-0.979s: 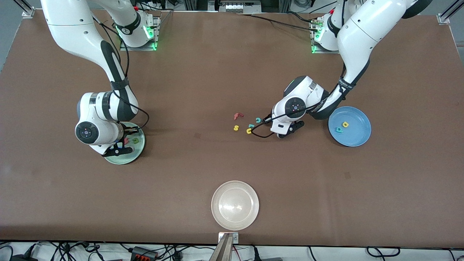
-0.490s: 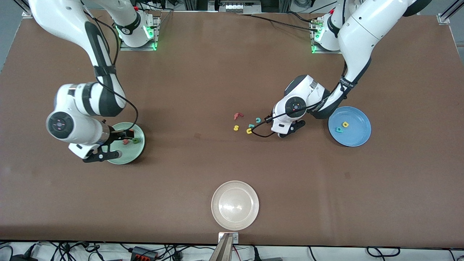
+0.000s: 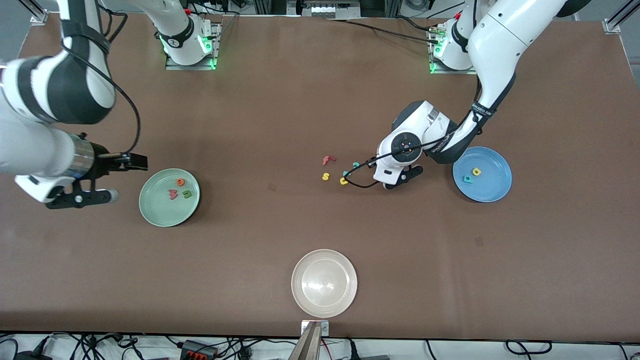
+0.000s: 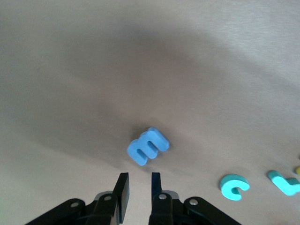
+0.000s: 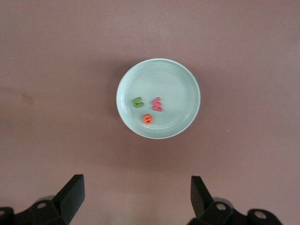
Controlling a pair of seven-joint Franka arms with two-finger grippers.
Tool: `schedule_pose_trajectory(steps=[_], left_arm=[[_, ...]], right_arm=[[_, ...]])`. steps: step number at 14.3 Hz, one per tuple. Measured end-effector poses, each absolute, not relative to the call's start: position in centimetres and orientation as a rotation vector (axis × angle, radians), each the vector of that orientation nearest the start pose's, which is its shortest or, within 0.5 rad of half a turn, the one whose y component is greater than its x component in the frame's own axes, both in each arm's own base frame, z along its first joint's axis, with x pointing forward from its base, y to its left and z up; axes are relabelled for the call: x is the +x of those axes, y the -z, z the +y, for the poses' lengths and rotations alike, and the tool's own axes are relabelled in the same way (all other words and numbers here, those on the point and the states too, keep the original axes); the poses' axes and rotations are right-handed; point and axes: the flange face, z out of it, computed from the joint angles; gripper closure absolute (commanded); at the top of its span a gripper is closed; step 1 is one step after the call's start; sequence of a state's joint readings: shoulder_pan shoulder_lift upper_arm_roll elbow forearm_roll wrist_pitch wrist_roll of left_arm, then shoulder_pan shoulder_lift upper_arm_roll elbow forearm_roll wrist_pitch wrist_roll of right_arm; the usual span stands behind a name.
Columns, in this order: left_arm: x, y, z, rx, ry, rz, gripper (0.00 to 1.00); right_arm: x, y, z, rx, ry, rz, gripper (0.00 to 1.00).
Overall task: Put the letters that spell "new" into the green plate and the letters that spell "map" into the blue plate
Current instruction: 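Release the 6 on the green plate while the left gripper grasps blue e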
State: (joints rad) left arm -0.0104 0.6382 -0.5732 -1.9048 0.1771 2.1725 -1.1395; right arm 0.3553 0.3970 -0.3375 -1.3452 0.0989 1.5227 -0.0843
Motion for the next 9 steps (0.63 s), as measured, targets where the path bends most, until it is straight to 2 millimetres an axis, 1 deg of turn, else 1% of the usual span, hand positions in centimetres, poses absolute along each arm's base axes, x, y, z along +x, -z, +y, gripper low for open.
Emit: schedule_pose_trajectory(steps=[2,4,5,7,9], left_arm=[[50.7,-18.6,-31.7,-2.987,-0.504,-0.644,0.63],[50.7,-18.2,-31.7,-3.011,-0.516,-0.563,0.59],[50.7,-18.1,-31.7,-3.021,-0.519,-0.527,0.59],[50.7,-18.1,-31.5,-3.035,-0.518,-0.469,0.59],[50.7,-17.8,-31.3,-3.033,-0.504,-0.432,0.59]], right_arm=[[65.4,-51.5,4.1,-3.167,-0.242,-0.121,0.00],[65.9,-54.3,2.1,-3.188,-0.146,-0.052,0.00],[65.9,-55.4,1.2,-3.196,-0.114,0.004,0.00],[66.0,-56.2,0.5,-3.188,-0.080,0.105,0.00],[66.2,-56.9,0.1,-3.168,-0.023,0.127,0.00]])
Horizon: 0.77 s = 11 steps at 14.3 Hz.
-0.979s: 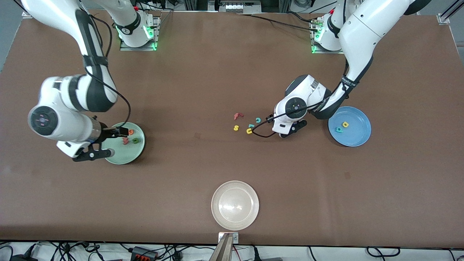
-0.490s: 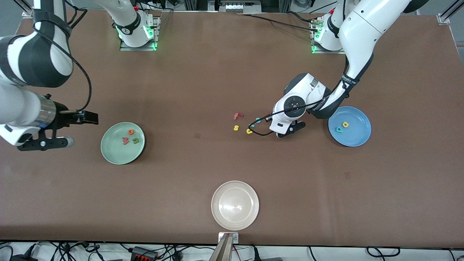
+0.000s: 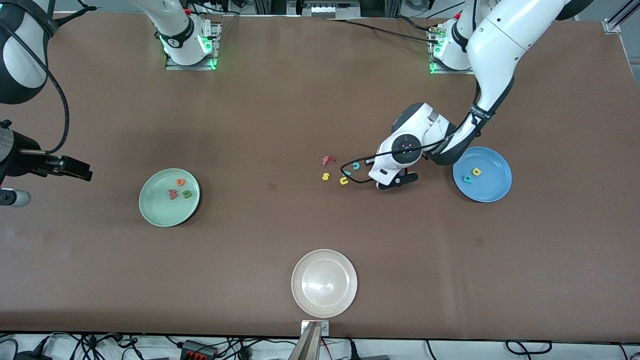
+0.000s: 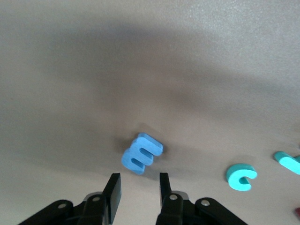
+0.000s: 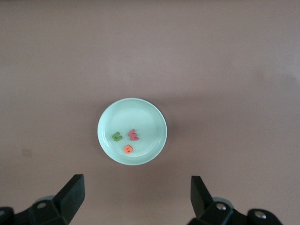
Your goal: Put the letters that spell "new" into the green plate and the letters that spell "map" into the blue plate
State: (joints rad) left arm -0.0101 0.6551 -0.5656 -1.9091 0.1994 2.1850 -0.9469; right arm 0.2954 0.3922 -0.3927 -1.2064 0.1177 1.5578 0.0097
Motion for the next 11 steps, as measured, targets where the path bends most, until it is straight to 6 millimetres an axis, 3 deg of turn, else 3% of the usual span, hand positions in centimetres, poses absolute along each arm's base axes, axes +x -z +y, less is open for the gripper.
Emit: schedule_pose_trajectory(steps=[3,5,8,11], left_arm=[[50.6,-17.5,-31.2,-3.031,-0.507,-0.416,0.60],[50.7,-17.4,-31.1,-3.030,-0.507,-0.413,0.60],[51.0,-17.7,-30.5,-3.020,-0.508,-0.408,0.60],[52.0,-19.8,-29.1,-2.989,-0.522,-0.350,0.60]], right_arm=[[65.7,-58.4,-2.7,-3.113,0.022,0.159,0.00],[64.5,-60.5,-4.4,-3.140,0.064,0.169,0.00],[63.3,-62.7,-3.2,-3.171,0.104,0.120,0.00],[61.8,-62.3,-3.8,-3.156,0.090,0.107,0.00]])
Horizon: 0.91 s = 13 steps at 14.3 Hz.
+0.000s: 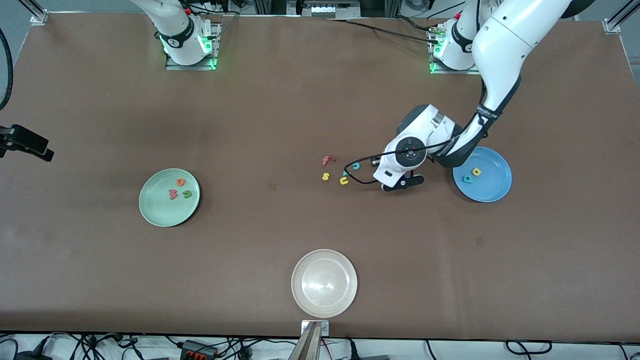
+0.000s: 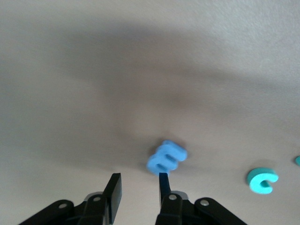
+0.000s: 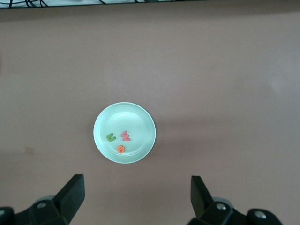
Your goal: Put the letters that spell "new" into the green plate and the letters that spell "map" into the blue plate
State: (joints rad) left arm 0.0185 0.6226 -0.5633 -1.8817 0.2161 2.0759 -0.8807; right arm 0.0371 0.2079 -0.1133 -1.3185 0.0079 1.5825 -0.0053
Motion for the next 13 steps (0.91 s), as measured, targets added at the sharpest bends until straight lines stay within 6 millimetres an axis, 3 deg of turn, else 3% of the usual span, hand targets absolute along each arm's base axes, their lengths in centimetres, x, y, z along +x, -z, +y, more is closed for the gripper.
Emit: schedule_pose_trajectory(steps=[4,7,9,13], left_arm=[[54.8,-23.1,-23.0,-2.992,-0.552,-0.194,0.61],[57.2,-23.7,-16.6,-3.030,-0.548,-0.070,0.61],[58.2,-23.8,-13.3,-3.023,-0.521,-0.015,0.61],[58.4,-23.8,-12.3,-3.028,-0.521,0.011,0.62]], right_arm=[[60.1,-62.2,-3.8,-3.146,0.079,0.089,0.00],[58.9,-62.3,-3.4,-3.143,0.066,0.078,0.00],[57.6,-61.6,-3.4,-3.142,0.031,0.079,0.00],[55.0,-60.4,-3.5,-3.144,0.019,0.078,0.00]])
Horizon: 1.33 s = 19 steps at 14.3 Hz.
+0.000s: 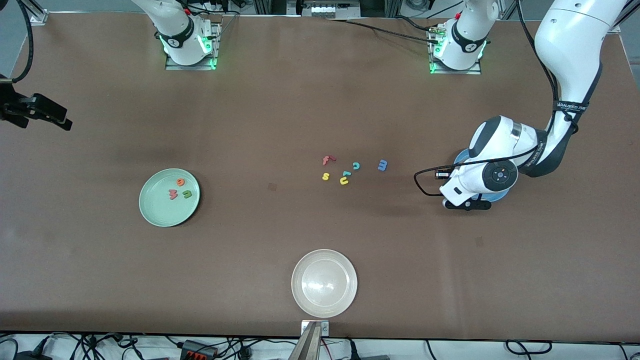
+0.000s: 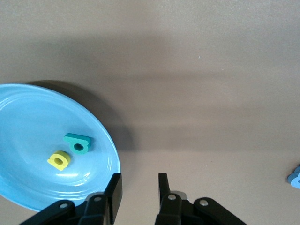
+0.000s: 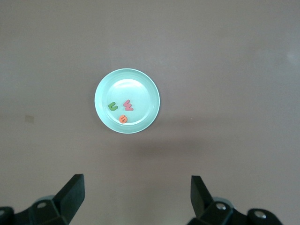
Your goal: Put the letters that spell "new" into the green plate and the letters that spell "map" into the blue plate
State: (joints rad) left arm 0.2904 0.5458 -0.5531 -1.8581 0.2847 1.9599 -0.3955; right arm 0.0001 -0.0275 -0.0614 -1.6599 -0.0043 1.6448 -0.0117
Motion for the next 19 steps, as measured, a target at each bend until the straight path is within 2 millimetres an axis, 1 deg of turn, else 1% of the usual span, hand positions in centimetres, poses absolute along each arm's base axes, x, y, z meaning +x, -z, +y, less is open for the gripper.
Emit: schedule_pose_trajectory(steps=[2,4,5,6,7,8,10,11,12,13,15,16,17,19], left_arm=[[58.4,-23.9,-12.5,-3.030,-0.521,0.032,0.63],[58.5,-24.0,-12.5,-3.033,-0.515,0.047,0.62],[58.6,-24.2,-12.8,-3.037,-0.509,0.063,0.61],[58.5,-24.3,-13.7,-3.042,-0.505,0.086,0.54],[58.1,-24.3,-15.5,-3.050,-0.500,0.133,0.46],[57.6,-24.3,-18.1,-3.062,-0.481,0.195,0.39],[56.2,-23.9,-23.5,-3.080,-0.425,0.318,0.30],[55.3,-23.4,-25.6,-3.086,-0.406,0.364,0.28],[54.6,-22.7,-27.0,-3.096,-0.390,0.397,0.27],[53.9,-21.7,-27.6,-3.113,-0.373,0.417,0.27],[52.6,-19.6,-27.7,-3.149,-0.344,0.431,0.30],[51.9,-18.7,-27.7,-3.159,-0.339,0.440,0.33],[51.2,-18.2,-28.0,-3.165,-0.337,0.453,0.39],[50.3,-17.6,-28.8,-3.181,-0.310,0.482,0.41]], right_arm=[[53.9,-59.7,-3.6,-3.162,0.035,0.074,0.00],[53.3,-59.5,-3.6,-3.165,0.034,0.072,0.00],[53.2,-59.6,-3.6,-3.165,0.036,0.071,0.00],[53.2,-59.6,-3.6,-3.165,0.038,0.071,0.00],[53.2,-59.7,-3.6,-3.165,0.038,0.070,0.00],[53.2,-59.6,-3.6,-3.165,0.039,0.070,0.00],[53.2,-59.6,-3.6,-3.165,0.037,0.070,0.00],[53.2,-59.5,-3.6,-3.165,0.034,0.070,0.00],[53.1,-59.4,-3.6,-3.165,0.028,0.069,0.00],[53.1,-59.2,-3.6,-3.165,0.019,0.069,0.00],[53.1,-58.9,-3.6,-3.165,0.007,0.069,0.00],[53.1,-58.9,-3.6,-3.165,0.010,0.069,0.00],[53.1,-58.9,-3.6,-3.165,0.014,0.069,0.00],[53.4,-58.9,-3.5,-3.165,0.014,0.067,0.00]])
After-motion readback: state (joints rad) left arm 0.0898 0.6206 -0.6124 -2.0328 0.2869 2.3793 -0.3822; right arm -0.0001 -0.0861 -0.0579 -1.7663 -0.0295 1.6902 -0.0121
